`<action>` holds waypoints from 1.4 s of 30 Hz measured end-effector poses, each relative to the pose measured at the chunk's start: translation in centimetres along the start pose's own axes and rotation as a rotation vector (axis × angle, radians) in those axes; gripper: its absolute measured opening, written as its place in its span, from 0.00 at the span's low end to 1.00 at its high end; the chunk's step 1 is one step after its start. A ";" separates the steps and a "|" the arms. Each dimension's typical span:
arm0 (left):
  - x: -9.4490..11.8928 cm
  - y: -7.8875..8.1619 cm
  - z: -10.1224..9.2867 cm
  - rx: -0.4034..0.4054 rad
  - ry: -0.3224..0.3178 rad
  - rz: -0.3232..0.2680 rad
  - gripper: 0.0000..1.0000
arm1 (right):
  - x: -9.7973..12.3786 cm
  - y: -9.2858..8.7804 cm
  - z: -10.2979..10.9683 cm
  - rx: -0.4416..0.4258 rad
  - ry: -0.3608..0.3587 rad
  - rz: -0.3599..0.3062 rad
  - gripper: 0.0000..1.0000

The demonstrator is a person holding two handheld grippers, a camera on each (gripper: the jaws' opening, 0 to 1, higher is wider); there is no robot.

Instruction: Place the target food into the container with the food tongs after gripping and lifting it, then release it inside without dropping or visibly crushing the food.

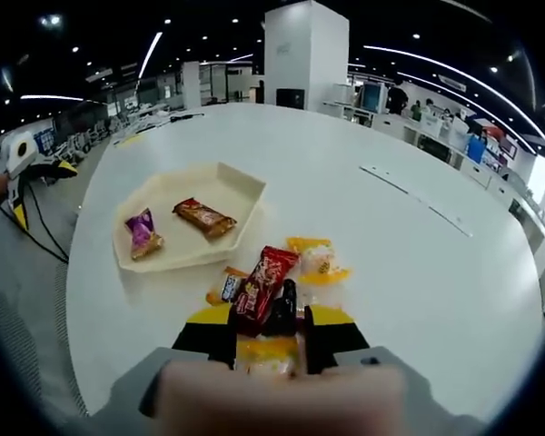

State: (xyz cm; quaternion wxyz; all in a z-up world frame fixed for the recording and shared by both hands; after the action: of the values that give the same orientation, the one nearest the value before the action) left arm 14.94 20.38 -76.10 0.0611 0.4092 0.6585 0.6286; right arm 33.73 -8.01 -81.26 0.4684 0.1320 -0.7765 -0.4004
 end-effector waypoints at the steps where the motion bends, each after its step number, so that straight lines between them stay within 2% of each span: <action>1: 0.0 0.0 0.0 0.000 0.000 0.000 0.82 | 0.0 0.0 0.0 -0.002 -0.002 -0.004 0.29; 9: 0.0 -0.1 0.0 0.001 -0.001 0.007 0.80 | 0.1 0.3 0.2 0.018 -0.004 -0.020 0.25; 21: 0.0 -0.1 -0.3 0.001 -0.007 0.012 0.78 | 0.7 0.7 -0.5 -0.040 -0.039 -0.031 0.19; 25: 0.0 -0.1 -0.3 0.001 -0.009 0.013 0.77 | 0.9 0.7 -0.7 -0.063 -0.050 -0.037 0.19; 38: 0.0 0.0 -0.3 0.001 -0.009 0.010 0.76 | 1.1 1.0 -0.4 -0.050 -0.040 -0.007 0.19; 42: 0.0 0.0 -0.2 0.000 -0.008 0.009 0.76 | 1.7 1.6 -0.5 -0.051 -0.043 -0.009 0.19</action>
State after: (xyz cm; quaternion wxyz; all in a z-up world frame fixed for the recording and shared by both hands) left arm 14.81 20.17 -76.08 0.0610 0.4148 0.6563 0.6273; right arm 33.54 -8.25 -78.90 0.4531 0.1151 -0.7751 -0.4251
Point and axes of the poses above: the point that each gripper's makers call its tool centre point, and the gripper's own axes: x roughly backward along the fingers, z roughly to its left, y roughly out of its top, the point moved 1 cm from there along x, roughly backward along the fingers, and after that the axes turned 14 degrees about x, right-handed, at the moved point
